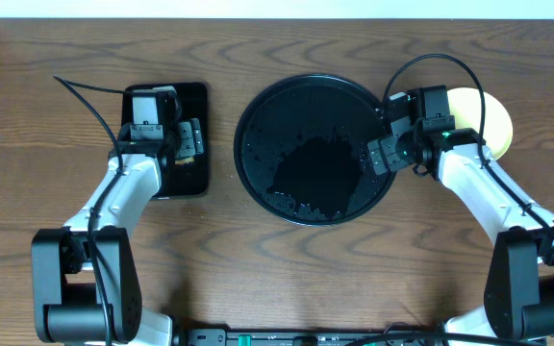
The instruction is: Clean dirty plates on tray and stack at the side
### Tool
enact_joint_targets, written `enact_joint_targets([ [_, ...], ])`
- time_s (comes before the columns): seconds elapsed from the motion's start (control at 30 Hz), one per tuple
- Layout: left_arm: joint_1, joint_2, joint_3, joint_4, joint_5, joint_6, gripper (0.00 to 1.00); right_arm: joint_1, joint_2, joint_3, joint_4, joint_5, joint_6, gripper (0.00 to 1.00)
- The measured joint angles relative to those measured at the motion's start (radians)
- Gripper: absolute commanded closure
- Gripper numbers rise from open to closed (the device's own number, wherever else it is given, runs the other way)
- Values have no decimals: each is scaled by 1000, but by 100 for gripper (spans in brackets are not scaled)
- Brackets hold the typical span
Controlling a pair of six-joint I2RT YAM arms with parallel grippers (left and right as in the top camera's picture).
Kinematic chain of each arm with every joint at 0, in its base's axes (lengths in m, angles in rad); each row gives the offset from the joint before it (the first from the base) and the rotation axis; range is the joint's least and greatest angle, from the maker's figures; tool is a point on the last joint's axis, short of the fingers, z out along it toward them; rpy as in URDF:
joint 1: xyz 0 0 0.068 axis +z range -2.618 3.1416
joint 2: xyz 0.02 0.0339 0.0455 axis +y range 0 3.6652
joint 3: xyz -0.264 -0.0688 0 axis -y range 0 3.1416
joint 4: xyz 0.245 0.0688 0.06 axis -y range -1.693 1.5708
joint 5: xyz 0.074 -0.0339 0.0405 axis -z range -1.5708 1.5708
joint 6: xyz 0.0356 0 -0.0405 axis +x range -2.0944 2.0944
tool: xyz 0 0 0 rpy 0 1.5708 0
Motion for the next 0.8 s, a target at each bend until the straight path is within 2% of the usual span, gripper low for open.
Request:
enact_joint_targets([
  [0.27, 0, 0, 0, 0, 0, 0, 16, 17, 0, 0, 0, 5, 0, 1],
  [0.37, 0, 0, 0, 0, 0, 0, 16, 69, -6, 0, -1, 6, 0, 1],
  [0.47, 0, 0, 0, 0, 0, 0, 16, 132, -83, -3, -6, 5, 0, 1],
  [0.6, 0, 0, 0, 0, 0, 0, 16, 212, -407, -2, -1, 2, 0, 1],
  [0.8, 0, 0, 0, 0, 0, 0, 16, 191, -908, 6, -36, 67, -15, 1],
])
